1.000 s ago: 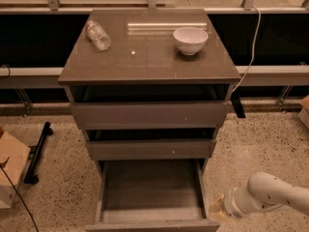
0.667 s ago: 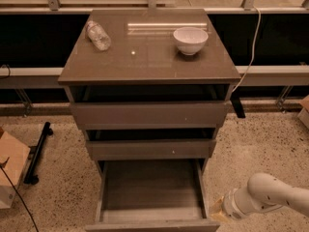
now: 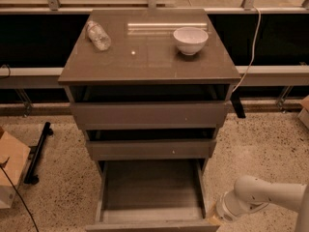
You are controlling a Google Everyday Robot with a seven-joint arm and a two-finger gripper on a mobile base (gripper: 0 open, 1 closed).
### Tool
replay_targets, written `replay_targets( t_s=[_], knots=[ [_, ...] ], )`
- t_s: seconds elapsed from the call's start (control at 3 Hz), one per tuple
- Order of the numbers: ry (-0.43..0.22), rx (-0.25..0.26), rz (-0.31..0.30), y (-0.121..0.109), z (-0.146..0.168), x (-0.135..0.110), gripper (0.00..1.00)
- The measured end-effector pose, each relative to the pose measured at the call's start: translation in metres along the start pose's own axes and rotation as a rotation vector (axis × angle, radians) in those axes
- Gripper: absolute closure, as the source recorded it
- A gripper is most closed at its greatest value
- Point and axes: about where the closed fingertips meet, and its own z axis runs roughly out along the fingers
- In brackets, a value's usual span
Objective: Close bottom drawer
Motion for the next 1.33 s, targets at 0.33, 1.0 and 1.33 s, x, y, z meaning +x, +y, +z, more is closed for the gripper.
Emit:
replay_targets(
  t_s=[0.33,1.0,1.33],
  knots=[
    [0.012,-0.046,0.055,0.001,0.043,0.020,1.00],
    [-0.103,-0.087,0.176,-0.008,0.106,0.050,1.00],
    [-0.161,-0.078,0.224,-0.016,0.126,0.059,1.00]
  ],
)
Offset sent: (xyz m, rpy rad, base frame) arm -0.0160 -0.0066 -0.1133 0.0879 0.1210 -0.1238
